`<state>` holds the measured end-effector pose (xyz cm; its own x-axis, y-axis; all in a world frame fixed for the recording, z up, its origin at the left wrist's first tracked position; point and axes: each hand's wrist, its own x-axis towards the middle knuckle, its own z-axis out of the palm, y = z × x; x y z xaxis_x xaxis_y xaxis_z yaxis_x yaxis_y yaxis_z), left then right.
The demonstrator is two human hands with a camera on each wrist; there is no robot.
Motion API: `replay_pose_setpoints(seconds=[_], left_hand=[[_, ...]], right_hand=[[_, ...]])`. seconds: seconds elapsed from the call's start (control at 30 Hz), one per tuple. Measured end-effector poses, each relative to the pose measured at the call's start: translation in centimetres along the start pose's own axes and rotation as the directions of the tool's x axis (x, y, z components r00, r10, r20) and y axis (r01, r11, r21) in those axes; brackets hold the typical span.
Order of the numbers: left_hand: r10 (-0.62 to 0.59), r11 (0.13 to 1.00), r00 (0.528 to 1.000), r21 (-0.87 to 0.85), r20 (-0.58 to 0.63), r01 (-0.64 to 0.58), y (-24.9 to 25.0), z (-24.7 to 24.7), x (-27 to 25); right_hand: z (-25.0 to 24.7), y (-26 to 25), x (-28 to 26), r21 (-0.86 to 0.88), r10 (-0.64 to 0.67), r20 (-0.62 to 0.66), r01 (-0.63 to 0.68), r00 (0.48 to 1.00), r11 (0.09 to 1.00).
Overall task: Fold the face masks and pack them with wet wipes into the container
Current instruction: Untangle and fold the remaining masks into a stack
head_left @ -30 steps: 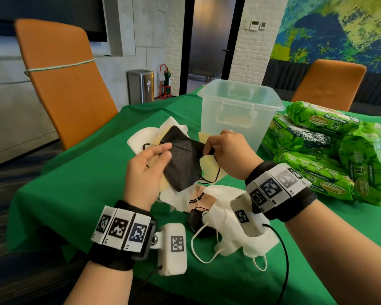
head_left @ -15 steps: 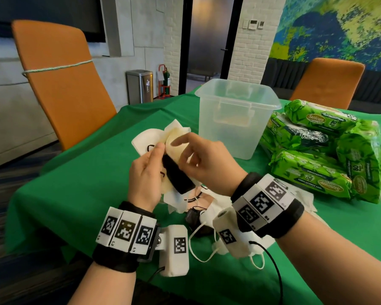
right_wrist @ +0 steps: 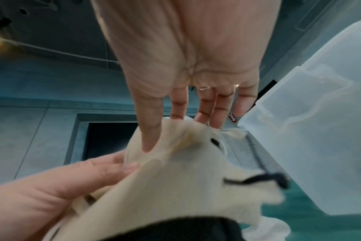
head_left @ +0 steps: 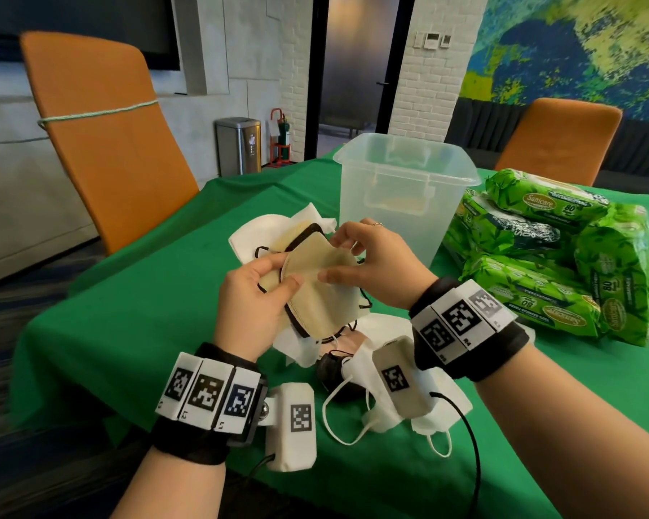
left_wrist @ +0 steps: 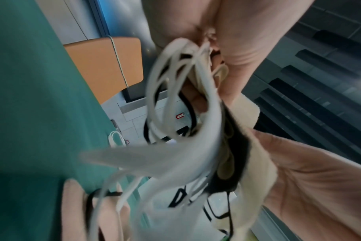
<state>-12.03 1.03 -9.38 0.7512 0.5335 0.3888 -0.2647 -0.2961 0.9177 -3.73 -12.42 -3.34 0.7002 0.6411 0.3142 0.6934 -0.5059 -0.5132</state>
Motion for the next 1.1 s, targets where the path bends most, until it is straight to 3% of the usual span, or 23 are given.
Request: replay_pose_setpoints(seconds=[0.13,0.27,0.4,0.47,0.53,0.63,0.77,0.93,1.1], left_hand=[[0.029,1.000,0.999,-0.010,-0.043,-0.029,0.0,-0.3,0.2],[0.044,0.999,0.995,-0.024,-0.092,-0.047,-0.1,-0.8,0.4],[0.043,0.999,0.992,0.003,-0.119,-0.043,-0.5,-1.4,0.8],[0.040,0.999,0.992,0.021,-0.116,-0.038,-0.8,-1.3,0.9],[0.031,0.999,0.994,0.019,-0.101,-0.029,-0.8,-1.1,0.8],[0.052,0.998,0.997,0.024,-0.058,-0.051,-0.4,-0.6,0.6],[0.129,0.992,0.992,-0.009,0.001,-0.129,0.2,-0.3,0.2],[0.185,0.982,0.982,-0.031,0.046,-0.184,0.1,-0.2,-0.2],[0.165,0.986,0.984,-0.042,0.063,-0.163,-0.2,-0.1,-0.4]], right_hand=[[0.1,0.5,0.0,-0.080,0.060,0.137,-0.050,0.989,0.996],[-0.1,1.7,-0.1,-0.160,0.208,0.275,-0.168,0.939,0.973],[-0.8,3.4,0.1,-0.396,0.375,0.246,-0.261,0.894,0.880],[-1.4,3.6,0.2,-0.304,0.303,0.160,-0.245,0.939,0.920],[-1.8,2.5,0.2,-0.030,0.161,0.035,-0.160,0.986,0.987],[-1.6,0.3,0.2,0.220,0.051,-0.026,-0.044,0.998,0.974],[-0.3,-0.6,0.3,0.032,-0.033,-0.029,0.034,0.999,0.999],[0.3,-0.2,0.3,0.083,0.016,-0.083,-0.009,0.996,0.997],[0.4,-0.2,-0.2,0.058,-0.041,-0.176,0.052,0.983,0.997]])
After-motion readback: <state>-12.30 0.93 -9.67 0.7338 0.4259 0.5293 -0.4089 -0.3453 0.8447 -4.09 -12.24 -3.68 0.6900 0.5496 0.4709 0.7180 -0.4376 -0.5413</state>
